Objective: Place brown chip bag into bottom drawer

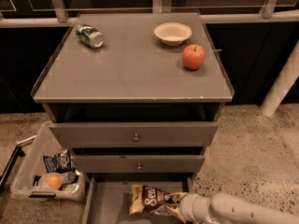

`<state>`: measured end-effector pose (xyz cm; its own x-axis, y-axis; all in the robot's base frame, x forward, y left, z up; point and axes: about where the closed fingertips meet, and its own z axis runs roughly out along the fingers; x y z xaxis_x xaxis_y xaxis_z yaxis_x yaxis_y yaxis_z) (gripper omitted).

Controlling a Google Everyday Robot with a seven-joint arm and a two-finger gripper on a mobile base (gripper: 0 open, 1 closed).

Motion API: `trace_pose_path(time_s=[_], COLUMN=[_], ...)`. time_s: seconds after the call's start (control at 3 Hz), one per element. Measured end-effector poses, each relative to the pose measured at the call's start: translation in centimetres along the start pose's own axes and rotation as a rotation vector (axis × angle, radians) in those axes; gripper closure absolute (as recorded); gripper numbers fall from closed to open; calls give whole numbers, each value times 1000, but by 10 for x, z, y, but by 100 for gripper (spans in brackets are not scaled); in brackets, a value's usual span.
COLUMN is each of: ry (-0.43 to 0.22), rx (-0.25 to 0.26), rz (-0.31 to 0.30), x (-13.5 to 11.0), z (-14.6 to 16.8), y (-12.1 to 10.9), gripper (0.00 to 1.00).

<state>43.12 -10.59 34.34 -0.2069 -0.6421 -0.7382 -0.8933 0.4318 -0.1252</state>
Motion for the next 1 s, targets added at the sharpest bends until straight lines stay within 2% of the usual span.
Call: trace_pose_path(time_s=[0.33, 0.67, 1.0], ry=[0, 16, 44], rx=[0, 8, 29], rz=[0, 2, -3], x=[0, 6, 28], z=[0, 17, 51], y=[0, 2, -3], gripper=[100, 100, 100])
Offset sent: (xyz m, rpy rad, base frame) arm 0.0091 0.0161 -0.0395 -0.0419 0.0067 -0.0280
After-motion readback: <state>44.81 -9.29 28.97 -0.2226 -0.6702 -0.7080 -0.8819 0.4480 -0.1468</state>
